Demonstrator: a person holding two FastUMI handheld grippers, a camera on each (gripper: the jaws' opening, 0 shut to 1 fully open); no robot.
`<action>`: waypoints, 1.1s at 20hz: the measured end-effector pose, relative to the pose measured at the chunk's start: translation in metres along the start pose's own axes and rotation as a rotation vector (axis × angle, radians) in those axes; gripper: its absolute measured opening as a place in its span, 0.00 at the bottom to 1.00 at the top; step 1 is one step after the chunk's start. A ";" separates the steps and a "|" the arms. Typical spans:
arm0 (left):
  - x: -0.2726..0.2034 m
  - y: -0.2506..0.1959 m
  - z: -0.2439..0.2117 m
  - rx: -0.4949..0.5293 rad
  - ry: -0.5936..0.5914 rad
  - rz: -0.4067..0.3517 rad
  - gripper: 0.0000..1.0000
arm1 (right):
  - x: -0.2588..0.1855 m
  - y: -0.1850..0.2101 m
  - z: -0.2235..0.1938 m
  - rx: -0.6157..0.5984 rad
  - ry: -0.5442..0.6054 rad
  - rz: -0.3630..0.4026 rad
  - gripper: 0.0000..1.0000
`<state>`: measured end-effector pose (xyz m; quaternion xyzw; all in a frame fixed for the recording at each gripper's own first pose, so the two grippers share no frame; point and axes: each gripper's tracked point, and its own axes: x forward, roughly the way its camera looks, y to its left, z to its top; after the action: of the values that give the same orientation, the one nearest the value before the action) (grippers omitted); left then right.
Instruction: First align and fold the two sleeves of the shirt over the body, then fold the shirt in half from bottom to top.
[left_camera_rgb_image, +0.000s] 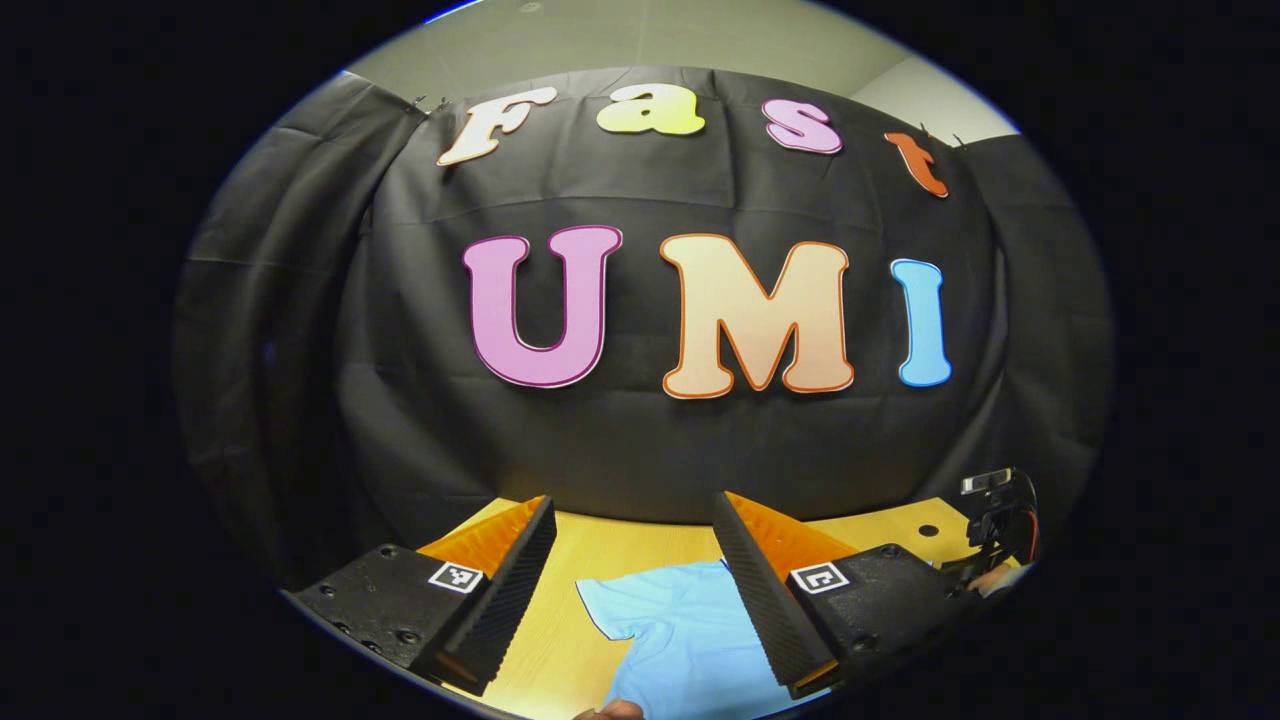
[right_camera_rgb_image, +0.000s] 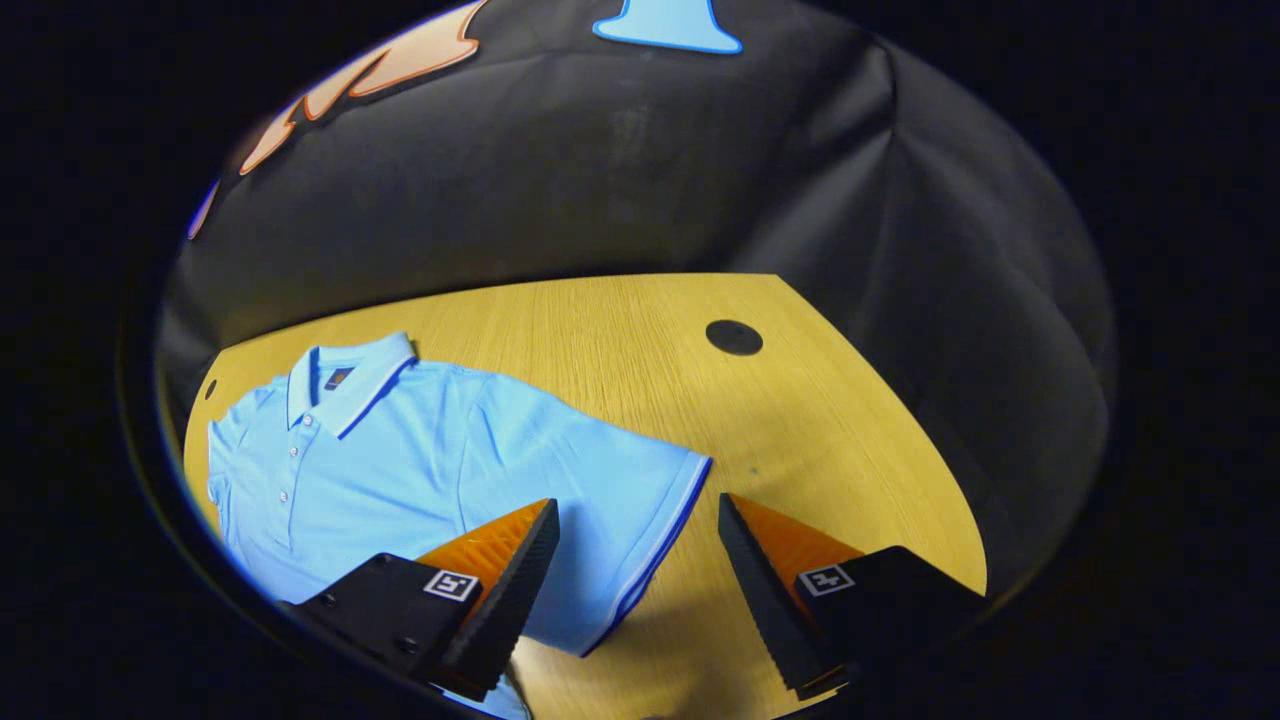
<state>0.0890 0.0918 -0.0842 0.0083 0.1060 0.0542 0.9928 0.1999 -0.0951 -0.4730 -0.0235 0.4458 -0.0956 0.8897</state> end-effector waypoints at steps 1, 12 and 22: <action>0.000 0.000 0.000 -0.004 0.004 0.002 0.95 | 0.001 0.001 -0.005 -0.001 0.019 0.010 1.00; -0.003 0.003 -0.004 -0.027 0.016 0.010 0.95 | 0.000 0.026 -0.007 0.049 0.016 0.098 0.42; -0.004 0.014 -0.004 -0.026 0.019 0.009 0.96 | -0.029 0.070 0.033 0.117 -0.100 0.168 0.04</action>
<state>0.0825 0.1056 -0.0864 -0.0046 0.1148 0.0599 0.9916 0.2197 -0.0223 -0.4393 0.0610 0.3952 -0.0453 0.9155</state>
